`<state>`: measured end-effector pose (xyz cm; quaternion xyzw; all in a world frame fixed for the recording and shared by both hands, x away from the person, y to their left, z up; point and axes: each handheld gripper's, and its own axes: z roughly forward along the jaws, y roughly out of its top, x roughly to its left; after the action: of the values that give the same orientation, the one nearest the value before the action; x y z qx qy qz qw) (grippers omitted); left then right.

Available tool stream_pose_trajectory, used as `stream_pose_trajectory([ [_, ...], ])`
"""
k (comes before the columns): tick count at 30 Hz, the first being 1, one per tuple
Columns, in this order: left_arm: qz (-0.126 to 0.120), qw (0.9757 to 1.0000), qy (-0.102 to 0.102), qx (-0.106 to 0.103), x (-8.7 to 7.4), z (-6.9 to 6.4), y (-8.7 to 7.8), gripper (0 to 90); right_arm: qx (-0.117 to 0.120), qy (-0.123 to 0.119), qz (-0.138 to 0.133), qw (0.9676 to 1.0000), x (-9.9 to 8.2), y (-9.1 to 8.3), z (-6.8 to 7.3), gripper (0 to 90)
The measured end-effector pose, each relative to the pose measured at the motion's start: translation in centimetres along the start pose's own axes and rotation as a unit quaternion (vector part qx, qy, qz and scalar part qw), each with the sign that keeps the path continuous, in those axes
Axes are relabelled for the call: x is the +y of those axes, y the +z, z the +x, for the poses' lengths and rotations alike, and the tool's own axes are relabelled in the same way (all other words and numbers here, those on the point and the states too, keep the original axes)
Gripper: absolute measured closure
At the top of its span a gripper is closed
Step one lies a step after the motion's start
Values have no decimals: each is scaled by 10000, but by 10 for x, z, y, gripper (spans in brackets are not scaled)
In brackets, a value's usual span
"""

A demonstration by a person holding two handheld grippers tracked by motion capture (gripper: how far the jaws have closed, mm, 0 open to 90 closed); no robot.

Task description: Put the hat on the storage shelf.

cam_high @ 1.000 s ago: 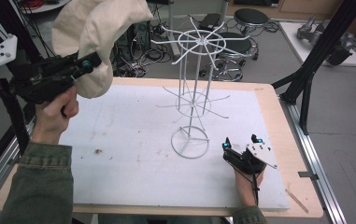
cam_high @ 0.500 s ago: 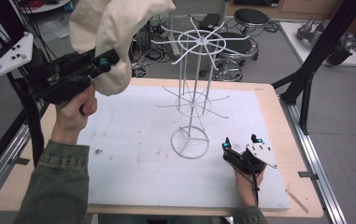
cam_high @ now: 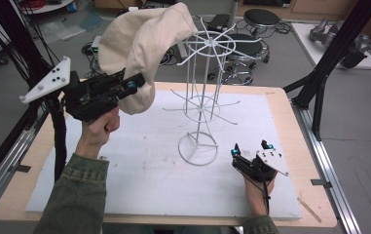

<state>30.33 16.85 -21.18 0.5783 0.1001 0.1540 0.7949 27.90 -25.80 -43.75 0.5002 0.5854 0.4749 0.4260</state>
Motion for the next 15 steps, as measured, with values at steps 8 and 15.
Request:
stream_pose_trajectory([
  [8,190,9994,-226,-163,-29,-4,-6,762,-13,-19,-16,10000,0,0,1,66],
  [15,266,9973,-617,-281,-59,-1,-7,749,-10,39,0,10000,1,-1,1,65],
])
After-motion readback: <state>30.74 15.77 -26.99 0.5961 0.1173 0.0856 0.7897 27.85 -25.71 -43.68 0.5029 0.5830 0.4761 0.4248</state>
